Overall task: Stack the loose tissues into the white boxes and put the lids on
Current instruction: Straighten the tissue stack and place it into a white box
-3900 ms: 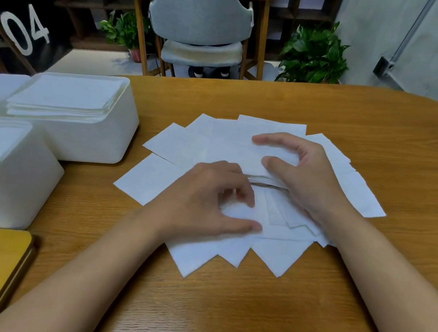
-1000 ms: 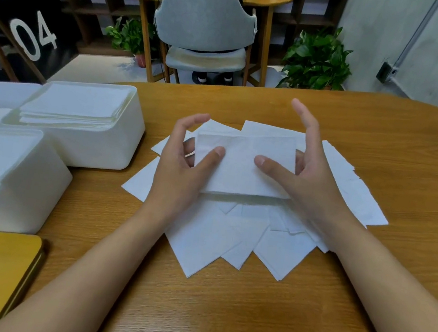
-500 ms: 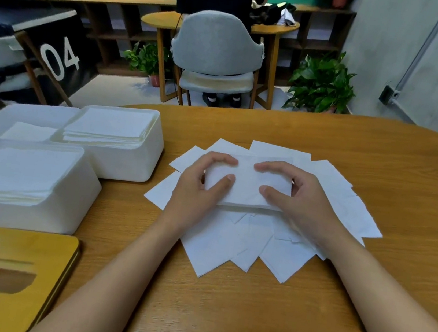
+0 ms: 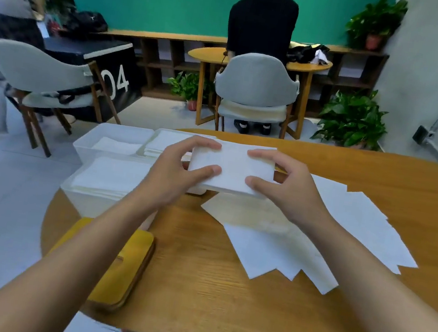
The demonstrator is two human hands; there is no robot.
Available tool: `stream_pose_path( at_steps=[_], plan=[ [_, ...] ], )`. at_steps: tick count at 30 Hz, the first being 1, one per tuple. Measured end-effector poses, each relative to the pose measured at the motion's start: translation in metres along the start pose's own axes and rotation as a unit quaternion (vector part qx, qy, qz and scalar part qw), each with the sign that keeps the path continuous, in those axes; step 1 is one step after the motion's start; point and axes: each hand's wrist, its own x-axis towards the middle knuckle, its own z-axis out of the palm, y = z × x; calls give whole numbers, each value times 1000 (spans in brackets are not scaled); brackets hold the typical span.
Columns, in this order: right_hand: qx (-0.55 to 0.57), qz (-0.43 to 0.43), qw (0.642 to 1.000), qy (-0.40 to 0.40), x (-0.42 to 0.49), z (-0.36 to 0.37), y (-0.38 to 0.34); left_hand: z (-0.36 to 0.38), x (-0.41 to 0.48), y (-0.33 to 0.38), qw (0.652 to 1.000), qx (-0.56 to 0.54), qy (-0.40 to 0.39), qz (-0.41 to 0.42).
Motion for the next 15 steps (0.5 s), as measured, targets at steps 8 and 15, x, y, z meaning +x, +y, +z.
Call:
stream_pose_path(
  at_steps=[8,15],
  plan=[
    [5,-10,999,-43,50,80,-38,-100,-4,-19,998,11,23,-57],
    [23,25,997,-73,105,152,-62,-183,13,-61,987,59,116,-91]
  ],
)
